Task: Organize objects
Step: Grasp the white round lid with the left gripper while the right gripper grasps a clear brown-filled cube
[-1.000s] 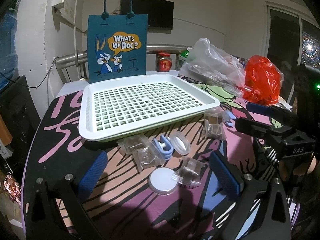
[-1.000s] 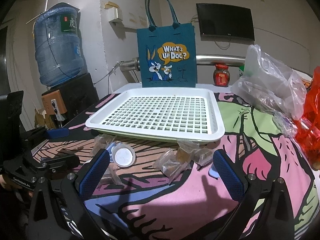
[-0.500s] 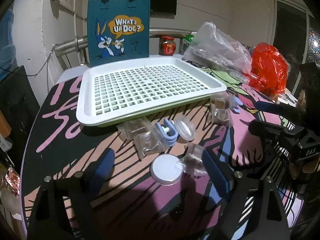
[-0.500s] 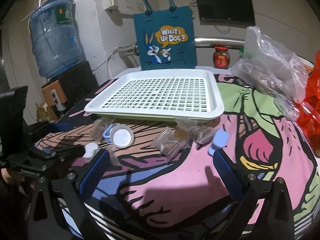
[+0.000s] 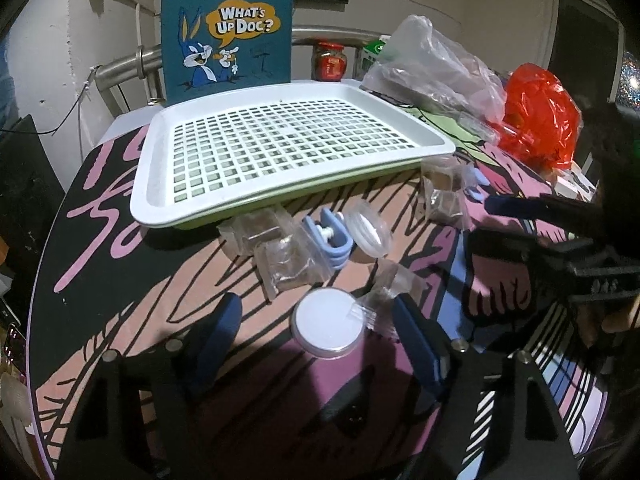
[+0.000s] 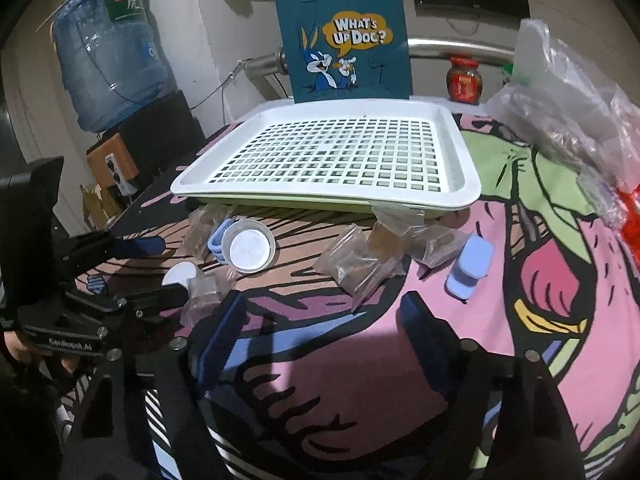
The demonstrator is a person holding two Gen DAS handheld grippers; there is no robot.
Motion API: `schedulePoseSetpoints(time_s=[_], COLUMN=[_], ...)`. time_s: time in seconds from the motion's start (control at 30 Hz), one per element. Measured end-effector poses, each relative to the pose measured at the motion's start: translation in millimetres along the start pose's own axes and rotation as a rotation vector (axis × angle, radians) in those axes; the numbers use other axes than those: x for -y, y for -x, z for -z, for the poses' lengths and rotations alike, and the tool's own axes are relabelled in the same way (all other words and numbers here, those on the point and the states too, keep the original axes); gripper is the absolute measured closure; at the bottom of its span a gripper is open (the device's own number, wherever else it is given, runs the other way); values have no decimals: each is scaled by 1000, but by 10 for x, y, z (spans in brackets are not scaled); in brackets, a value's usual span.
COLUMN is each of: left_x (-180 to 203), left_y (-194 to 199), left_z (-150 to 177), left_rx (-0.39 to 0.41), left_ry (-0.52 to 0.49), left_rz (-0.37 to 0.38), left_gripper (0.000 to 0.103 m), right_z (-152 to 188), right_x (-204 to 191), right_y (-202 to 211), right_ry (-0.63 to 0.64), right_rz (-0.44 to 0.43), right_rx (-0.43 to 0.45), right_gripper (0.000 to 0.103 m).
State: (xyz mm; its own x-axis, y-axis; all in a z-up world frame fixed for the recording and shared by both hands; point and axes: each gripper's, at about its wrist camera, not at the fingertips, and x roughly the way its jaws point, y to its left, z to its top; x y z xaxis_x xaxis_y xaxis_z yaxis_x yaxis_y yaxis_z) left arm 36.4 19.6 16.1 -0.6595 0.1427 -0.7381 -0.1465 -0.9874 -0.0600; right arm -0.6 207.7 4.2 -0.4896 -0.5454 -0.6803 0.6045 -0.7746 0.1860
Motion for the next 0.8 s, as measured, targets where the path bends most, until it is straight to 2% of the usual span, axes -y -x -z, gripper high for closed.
schedulePoseSetpoints(time_s=[0.13,0.23,0.3,0.37,0.4,0.43,0.47,0.6,0.67,0.8], left_x=[15,38,39,37,30,33,33,52,40,-8], left_y=[-51,-86,-88,-83,-73,-76,-77,-74,-59,56], left_z=[1,8,8,12,15,14,12,11,5,8], left_rx=[-30,-52,-54,-51,-47,-46,-46,-46,-38,24], left_ry=[-8,-23,-24,-21,-18,-17,-17,-26,-21,-1], left_rz=[12,28,29,27,27,27,31,37,43,33], left_gripper=[38,41,41,49,62,65,65,65,65,65], right_z=[-74,-116,-148,-181,-192,-198,-205,-205,-198,-165], right_x=[72,79,86,96,110,124,150,192,181,152], right_y=[-90,-220,-260,-289,-303,-317,-347,-360,-333,-223], right_ry=[-35,-46,-47,-52,-57,-63,-75,-94,-89,-76], right_rz=[14,7,14,31,38,43,51,26,21,7], right_rx=[-9,-47,-53,-52,-54,-59,-71,-76,-66,-24], right_gripper=[29,36,37,38,40,45,51,61,75,76])
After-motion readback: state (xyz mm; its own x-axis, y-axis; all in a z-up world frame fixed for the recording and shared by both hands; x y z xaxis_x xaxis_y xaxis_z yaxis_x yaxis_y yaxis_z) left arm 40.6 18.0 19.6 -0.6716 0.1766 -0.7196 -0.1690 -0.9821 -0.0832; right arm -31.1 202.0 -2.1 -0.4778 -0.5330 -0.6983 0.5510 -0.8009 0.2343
